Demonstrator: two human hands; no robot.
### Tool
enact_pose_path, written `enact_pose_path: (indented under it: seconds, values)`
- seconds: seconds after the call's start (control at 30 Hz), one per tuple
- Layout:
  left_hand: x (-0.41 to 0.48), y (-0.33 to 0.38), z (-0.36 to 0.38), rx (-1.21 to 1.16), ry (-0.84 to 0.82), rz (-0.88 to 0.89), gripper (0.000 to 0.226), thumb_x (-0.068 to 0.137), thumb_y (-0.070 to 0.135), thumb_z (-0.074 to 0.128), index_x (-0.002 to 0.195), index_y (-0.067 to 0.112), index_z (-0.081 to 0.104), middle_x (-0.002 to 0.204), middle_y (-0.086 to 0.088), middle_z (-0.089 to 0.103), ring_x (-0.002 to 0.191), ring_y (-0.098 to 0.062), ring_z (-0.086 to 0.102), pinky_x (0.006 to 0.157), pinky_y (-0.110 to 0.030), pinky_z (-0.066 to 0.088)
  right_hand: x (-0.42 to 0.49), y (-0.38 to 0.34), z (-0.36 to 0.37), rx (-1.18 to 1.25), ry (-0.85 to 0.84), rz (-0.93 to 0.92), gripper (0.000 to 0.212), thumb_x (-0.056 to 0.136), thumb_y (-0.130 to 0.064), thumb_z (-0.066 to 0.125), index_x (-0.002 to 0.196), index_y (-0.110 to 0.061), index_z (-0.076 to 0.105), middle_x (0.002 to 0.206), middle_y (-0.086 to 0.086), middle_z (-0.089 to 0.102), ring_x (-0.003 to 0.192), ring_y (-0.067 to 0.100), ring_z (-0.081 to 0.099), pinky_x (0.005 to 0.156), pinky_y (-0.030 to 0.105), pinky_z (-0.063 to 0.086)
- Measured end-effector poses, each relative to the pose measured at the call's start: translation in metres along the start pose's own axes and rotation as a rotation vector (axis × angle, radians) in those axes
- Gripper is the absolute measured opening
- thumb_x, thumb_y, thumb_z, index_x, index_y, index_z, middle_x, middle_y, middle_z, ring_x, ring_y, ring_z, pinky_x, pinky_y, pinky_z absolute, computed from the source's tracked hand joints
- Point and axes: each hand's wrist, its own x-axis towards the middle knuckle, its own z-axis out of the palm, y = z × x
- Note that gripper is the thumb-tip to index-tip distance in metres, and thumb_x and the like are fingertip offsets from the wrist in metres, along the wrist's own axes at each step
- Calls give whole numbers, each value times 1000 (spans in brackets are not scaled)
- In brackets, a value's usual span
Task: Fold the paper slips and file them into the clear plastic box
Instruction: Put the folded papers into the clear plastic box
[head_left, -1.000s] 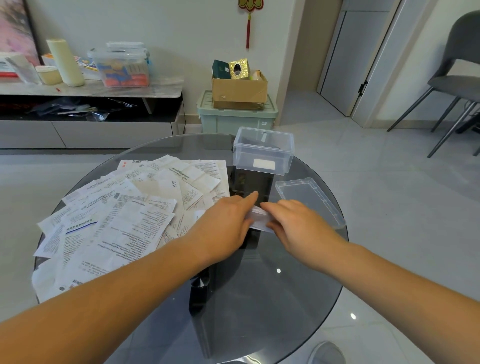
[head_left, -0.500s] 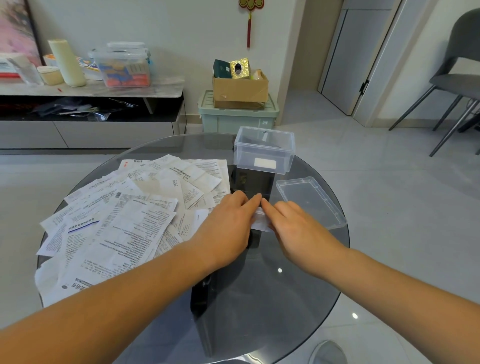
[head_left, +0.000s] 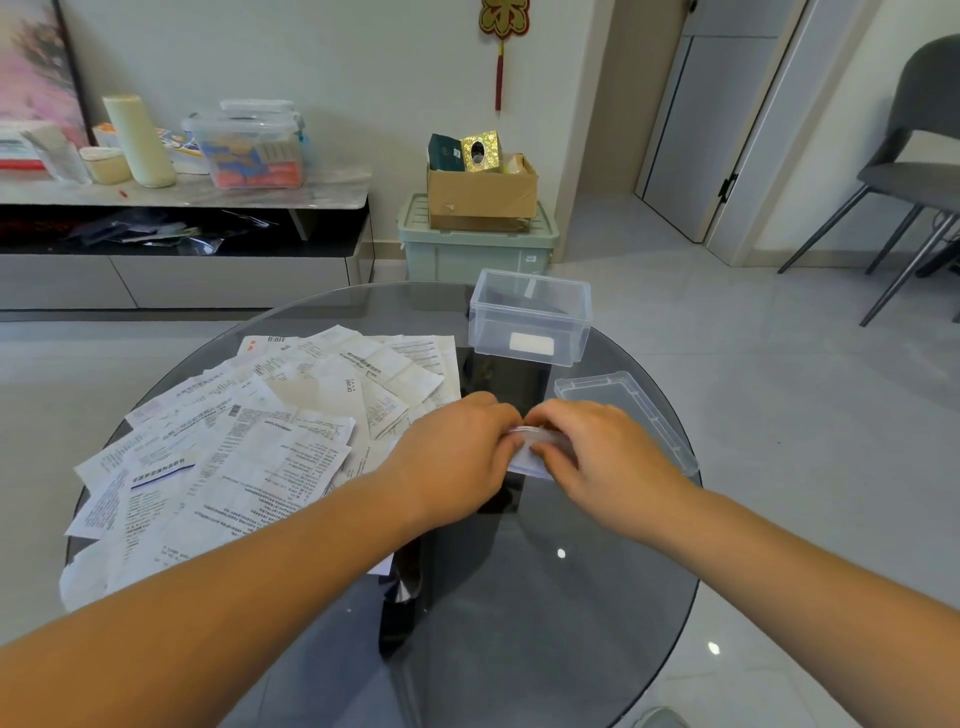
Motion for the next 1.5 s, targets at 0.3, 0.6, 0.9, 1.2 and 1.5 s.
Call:
enact_pose_path:
  seconds: [0.3, 0.6, 0.9, 1.2, 1.5]
  values:
    - [79, -19, -59, -129, 97, -25, 19, 92, 41, 67, 95, 23, 73, 85, 10, 66, 79, -6, 60, 71, -25, 48, 77, 11, -49, 248, 123, 244, 13, 86, -20, 66, 75, -27, 67, 67, -10, 63, 65, 6, 58, 57, 24, 44]
    - [150, -71, -61, -460, -21, -358, 59, 100, 63, 34, 140, 22, 51, 141, -1, 54, 123, -21, 52, 103, -41, 46, 156, 49, -60, 286, 257, 333, 13, 85, -23, 68, 72, -21, 69, 70, -5, 67, 70, 17, 64, 65, 31, 52]
    - [163, -90, -38, -732, 19, -454, 24, 105, 28, 46, 123, 21, 60, 113, -4, 61, 100, -19, 61, 71, -31, 62, 215, 67, -29, 261, -68, 448, 4, 84, -9, 76, 83, -13, 78, 83, 5, 72, 77, 27, 72, 71, 40, 63]
    - [166, -89, -26, -851, 61, -500, 25, 103, 17, 52, 123, 29, 60, 123, -6, 53, 99, -20, 59, 59, -27, 59, 217, 76, -17, 241, -203, 463, 10, 85, -8, 74, 85, -16, 80, 84, 3, 73, 76, 21, 72, 75, 31, 62]
    - [164, -83, -27, -869, 74, -536, 28, 103, 14, 51, 125, 29, 60, 123, -4, 52, 97, -21, 58, 66, -36, 64, 219, 80, -19, 191, -320, 479, 25, 86, -9, 55, 101, -3, 75, 109, 17, 70, 84, 27, 65, 91, 43, 56]
